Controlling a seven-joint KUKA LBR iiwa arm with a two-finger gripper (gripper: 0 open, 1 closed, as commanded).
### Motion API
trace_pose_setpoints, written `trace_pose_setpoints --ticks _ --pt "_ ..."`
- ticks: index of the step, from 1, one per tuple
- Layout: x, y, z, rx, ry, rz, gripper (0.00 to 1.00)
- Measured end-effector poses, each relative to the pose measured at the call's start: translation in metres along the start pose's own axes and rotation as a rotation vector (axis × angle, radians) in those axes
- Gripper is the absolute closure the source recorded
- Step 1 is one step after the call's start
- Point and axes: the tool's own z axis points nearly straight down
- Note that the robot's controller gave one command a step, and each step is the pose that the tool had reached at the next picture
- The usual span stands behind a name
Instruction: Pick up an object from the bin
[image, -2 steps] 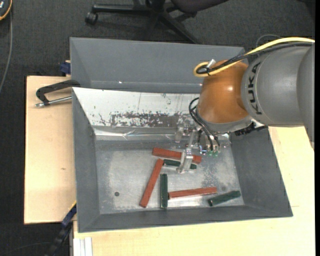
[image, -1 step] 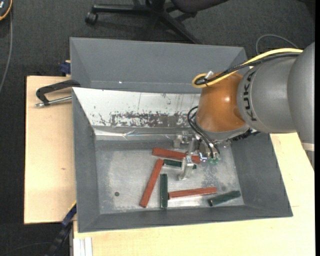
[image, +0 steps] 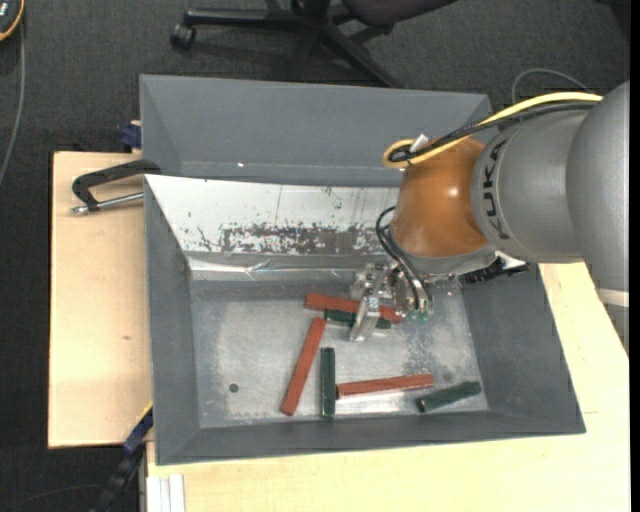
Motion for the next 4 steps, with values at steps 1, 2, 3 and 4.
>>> trace_pose_setpoints --ticks 1,2,3,4 --pt "0.0 0.0 0.0 0.0 0.0 0.0 1.0" --pt "0.0 0.0 -0.002 0.0 0.0 0.0 1.0" --pt "0.001 0.0 -0.008 0.0 0.004 0.0 1.0" --pt "0.0 0.001 -0.022 0.0 0.001 -0.001 1.0"
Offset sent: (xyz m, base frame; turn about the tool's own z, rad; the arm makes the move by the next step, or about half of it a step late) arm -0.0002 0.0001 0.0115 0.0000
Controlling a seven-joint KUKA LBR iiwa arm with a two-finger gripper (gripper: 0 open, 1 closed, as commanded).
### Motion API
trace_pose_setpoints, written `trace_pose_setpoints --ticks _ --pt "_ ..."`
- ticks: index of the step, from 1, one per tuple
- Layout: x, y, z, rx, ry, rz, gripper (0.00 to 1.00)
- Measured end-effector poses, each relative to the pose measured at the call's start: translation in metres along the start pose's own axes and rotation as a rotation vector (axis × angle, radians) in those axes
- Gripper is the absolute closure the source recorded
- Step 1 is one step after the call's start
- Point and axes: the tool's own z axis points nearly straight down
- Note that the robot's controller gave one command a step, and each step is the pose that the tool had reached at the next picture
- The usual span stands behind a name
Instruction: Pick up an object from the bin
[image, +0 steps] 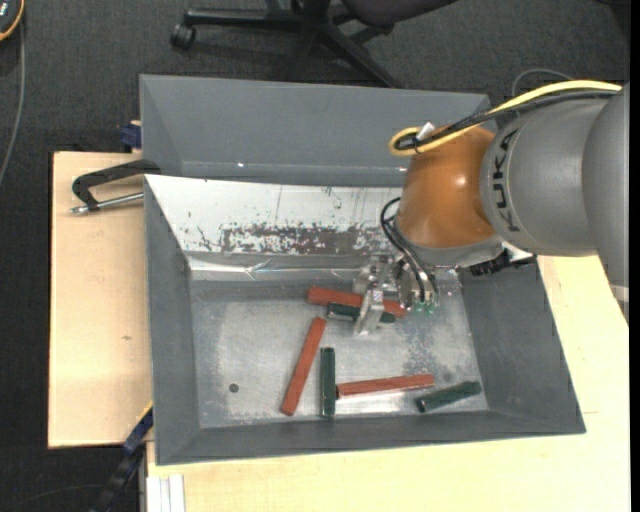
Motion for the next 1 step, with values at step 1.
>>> trace_pose_setpoints --ticks 1 --pt "-0.0012 0.0004 -0.0076 -0.001 -0.004 0.0 1.0"
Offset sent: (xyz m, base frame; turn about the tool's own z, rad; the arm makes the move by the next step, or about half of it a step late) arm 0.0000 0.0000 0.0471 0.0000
